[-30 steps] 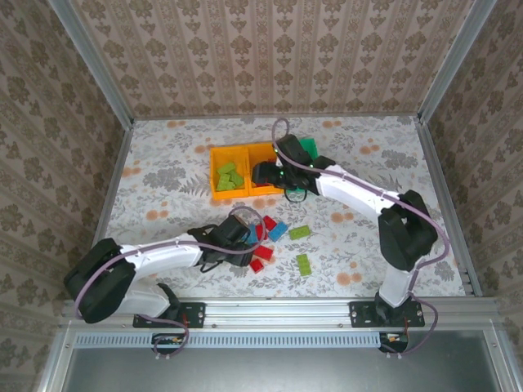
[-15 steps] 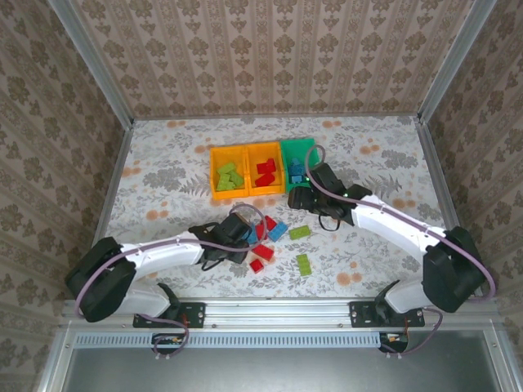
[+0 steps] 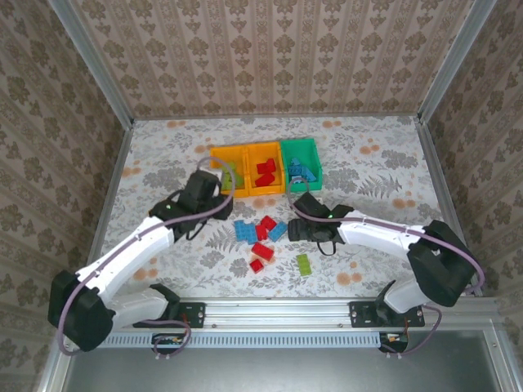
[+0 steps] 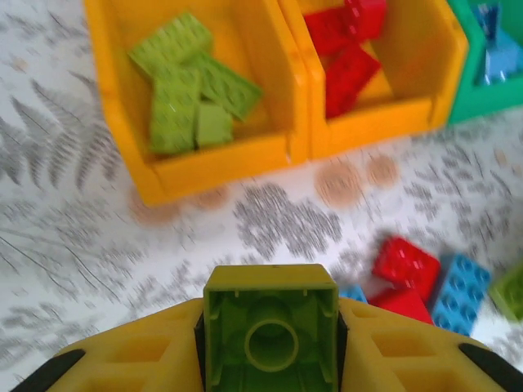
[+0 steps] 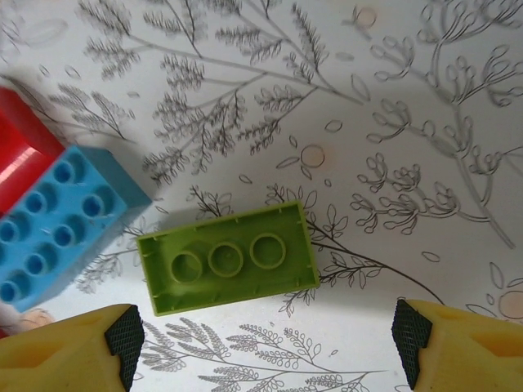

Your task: Sort the legos into containers by color

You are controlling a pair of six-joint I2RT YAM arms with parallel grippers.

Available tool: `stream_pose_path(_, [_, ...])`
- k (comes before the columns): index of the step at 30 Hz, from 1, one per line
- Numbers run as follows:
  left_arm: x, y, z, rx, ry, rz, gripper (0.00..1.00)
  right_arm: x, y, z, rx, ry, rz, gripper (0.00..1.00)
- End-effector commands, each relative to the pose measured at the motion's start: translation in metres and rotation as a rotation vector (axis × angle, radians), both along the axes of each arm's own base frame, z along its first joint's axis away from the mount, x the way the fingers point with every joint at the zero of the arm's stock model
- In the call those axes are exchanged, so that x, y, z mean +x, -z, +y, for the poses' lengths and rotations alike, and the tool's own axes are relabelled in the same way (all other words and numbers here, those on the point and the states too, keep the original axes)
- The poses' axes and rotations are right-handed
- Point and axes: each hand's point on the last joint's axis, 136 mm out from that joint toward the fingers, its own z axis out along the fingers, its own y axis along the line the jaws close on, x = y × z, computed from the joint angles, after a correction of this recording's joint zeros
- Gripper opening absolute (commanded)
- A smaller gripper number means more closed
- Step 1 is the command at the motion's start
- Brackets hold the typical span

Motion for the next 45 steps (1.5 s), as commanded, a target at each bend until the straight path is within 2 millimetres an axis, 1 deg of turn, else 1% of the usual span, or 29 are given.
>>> stream_pose_path(1, [0.032,-0.010,-0.006,-0.011,0.045,-0.012,0.40,0.006,-0.001,0.001,-0.048,-0.017,-0.043,0.84])
stream_pose_path(3, [0.054,-0.009,-0.009,-0.021,0.035,-0.008,0.40,0.006,0.001,0.003,-0.053,-0.032,-0.041,0.85])
stream_pose_path(5, [0.073,-0.002,-0.012,-0.032,0.028,0.011,0.41,0.005,0.005,0.004,-0.057,-0.046,-0.033,0.87])
stream_pose_path(6, [0.080,0.002,-0.019,-0.039,0.035,0.026,0.41,0.004,0.008,0.004,-0.061,-0.055,-0.028,0.87])
stream_pose_path(7, [0.093,0.007,-0.012,-0.050,0.008,0.038,0.41,0.003,0.009,0.005,-0.066,-0.063,-0.024,0.88])
stream_pose_path(10, [0.116,0.018,-0.017,-0.075,-0.011,0.068,0.42,0.002,0.015,0.009,-0.075,-0.093,-0.015,0.90])
stream_pose_path(13, [0.134,0.022,-0.017,-0.087,-0.031,0.077,0.43,0.001,0.017,0.014,-0.084,-0.138,-0.017,0.92])
stream_pose_path(15, [0.142,0.023,-0.018,-0.088,-0.037,0.077,0.44,0.003,0.020,0.014,-0.104,-0.153,-0.015,0.93])
stream_pose_path(19, [0.153,0.027,-0.021,-0.079,-0.048,0.093,0.46,0.007,0.025,0.015,-0.149,-0.184,-0.005,0.94])
stream_pose_path(23, [0.153,0.028,-0.022,-0.096,-0.057,0.100,0.48,0.011,0.029,0.016,-0.190,-0.210,0.010,0.92])
stream_pose_path(25, [0.150,0.024,-0.021,-0.106,-0.058,0.092,0.56,0.012,0.031,0.015,-0.207,-0.221,0.012,0.92])
stream_pose_path(27, [0.145,0.020,-0.021,-0.109,-0.057,0.083,0.70,0.013,0.033,0.015,-0.220,-0.237,0.018,0.91])
stream_pose_path(28, [0.142,0.019,-0.020,-0.109,-0.057,0.080,0.80,0.013,0.033,0.016,-0.224,-0.244,0.020,0.90])
stream_pose_path(29, [0.139,0.016,-0.020,-0.110,-0.057,0.075,0.88,0.014,0.034,0.016,-0.230,-0.246,0.023,0.88])
stream_pose_path(30, [0.136,0.014,-0.019,-0.110,-0.059,0.071,0.99,0.014,0.035,0.015,-0.237,-0.245,0.032,0.86])
stream_pose_path(32, [0.130,0.008,-0.018,-0.118,-0.058,0.055,1.00,0.014,0.038,0.013,-0.246,-0.242,0.045,0.80])
stream_pose_path(36, [0.116,-0.006,-0.012,-0.133,-0.064,0.012,1.00,0.012,0.043,0.010,-0.242,-0.230,0.068,0.66])
stream_pose_path(39, [0.105,-0.013,-0.006,-0.145,-0.073,-0.016,1.00,0.012,0.038,0.012,-0.220,-0.221,0.062,0.61])
stream_pose_path(41, [0.098,-0.016,-0.002,-0.147,-0.079,-0.028,1.00,0.014,0.026,0.018,-0.184,-0.221,0.043,0.58])
stream_pose_path(43, [0.090,-0.018,0.003,-0.145,-0.079,-0.037,1.00,0.018,0.008,0.029,-0.124,-0.228,0.012,0.56])
stream_pose_path(45, [0.080,-0.015,0.009,-0.132,-0.088,-0.037,1.00,0.025,-0.018,0.048,-0.029,-0.248,-0.039,0.56])
